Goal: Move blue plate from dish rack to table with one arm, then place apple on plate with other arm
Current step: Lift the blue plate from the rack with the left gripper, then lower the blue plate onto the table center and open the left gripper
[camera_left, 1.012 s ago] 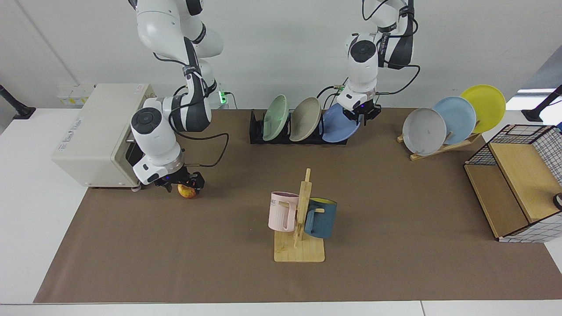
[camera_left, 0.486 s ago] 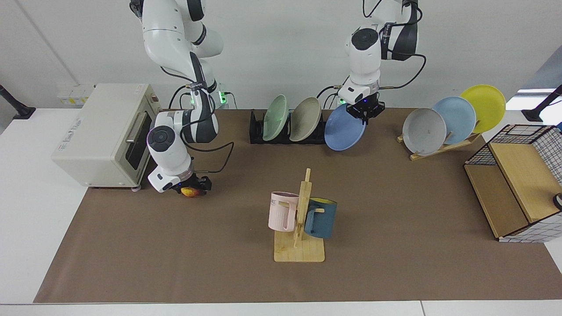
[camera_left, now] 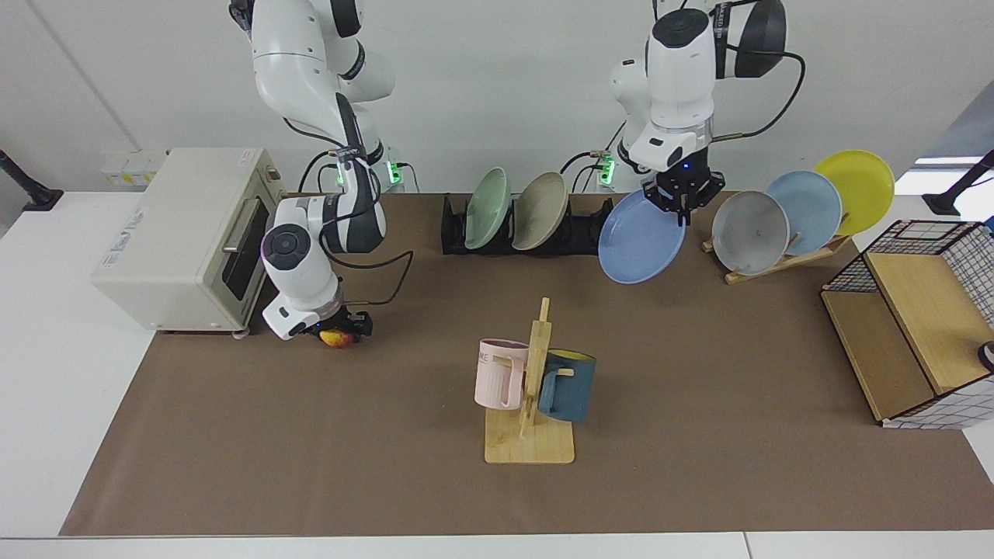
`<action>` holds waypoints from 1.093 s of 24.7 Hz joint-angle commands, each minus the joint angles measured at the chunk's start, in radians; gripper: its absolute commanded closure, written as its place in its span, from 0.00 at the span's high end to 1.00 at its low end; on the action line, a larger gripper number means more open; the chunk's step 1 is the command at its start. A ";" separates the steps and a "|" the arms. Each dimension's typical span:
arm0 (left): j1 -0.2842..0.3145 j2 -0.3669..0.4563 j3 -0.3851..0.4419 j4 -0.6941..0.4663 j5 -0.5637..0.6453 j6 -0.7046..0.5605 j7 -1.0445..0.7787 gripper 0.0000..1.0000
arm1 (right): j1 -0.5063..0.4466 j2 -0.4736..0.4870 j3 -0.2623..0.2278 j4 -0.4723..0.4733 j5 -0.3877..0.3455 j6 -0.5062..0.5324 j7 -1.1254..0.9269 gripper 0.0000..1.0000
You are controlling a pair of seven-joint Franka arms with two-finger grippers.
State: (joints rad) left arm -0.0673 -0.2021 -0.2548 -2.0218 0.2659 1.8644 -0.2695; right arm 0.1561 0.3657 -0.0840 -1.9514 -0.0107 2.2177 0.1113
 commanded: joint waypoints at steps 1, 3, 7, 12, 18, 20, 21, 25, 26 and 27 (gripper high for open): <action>0.012 0.130 0.035 0.140 -0.095 -0.008 -0.097 0.00 | 0.003 -0.022 -0.002 0.037 -0.017 -0.059 -0.022 0.00; 0.027 0.135 0.048 0.131 -0.195 0.045 -0.112 0.00 | 0.003 -0.022 -0.002 0.077 -0.020 -0.102 -0.022 0.00; 0.032 0.154 0.048 0.077 -0.341 0.130 -0.122 0.00 | 0.003 -0.034 -0.003 0.124 -0.021 -0.153 -0.021 0.00; 0.018 0.182 0.046 0.018 -0.465 0.243 -0.105 0.00 | -0.009 -0.089 -0.002 0.144 -0.020 -0.188 -0.021 0.00; -0.057 0.328 -0.003 -0.014 -0.470 0.423 -0.178 0.00 | -0.009 -0.142 -0.005 0.150 -0.020 -0.236 -0.019 0.00; -0.078 0.323 -0.004 -0.041 -0.471 0.459 -0.197 0.00 | -0.010 -0.157 -0.006 0.150 -0.020 -0.254 -0.019 0.00; -0.083 0.326 -0.004 -0.041 -0.476 0.470 -0.197 0.00 | -0.010 -0.163 -0.006 0.150 -0.020 -0.260 -0.019 0.00; -0.110 0.369 -0.007 -0.054 -0.491 0.545 -0.198 0.00 | -0.012 -0.166 -0.006 0.150 -0.020 -0.262 -0.019 0.00; -0.115 0.374 -0.007 -0.061 -0.491 0.552 -0.198 0.00 | -0.012 -0.166 -0.005 0.150 -0.020 -0.260 -0.019 0.00; -0.118 0.372 -0.007 -0.073 -0.491 0.553 -0.197 0.00 | -0.012 -0.166 -0.005 0.150 -0.020 -0.260 -0.019 0.00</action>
State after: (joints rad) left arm -0.1599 0.1681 -0.2734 -2.0560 -0.2016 2.3691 -0.4652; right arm 0.1526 0.2102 -0.0935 -1.7945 -0.0232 1.9662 0.1113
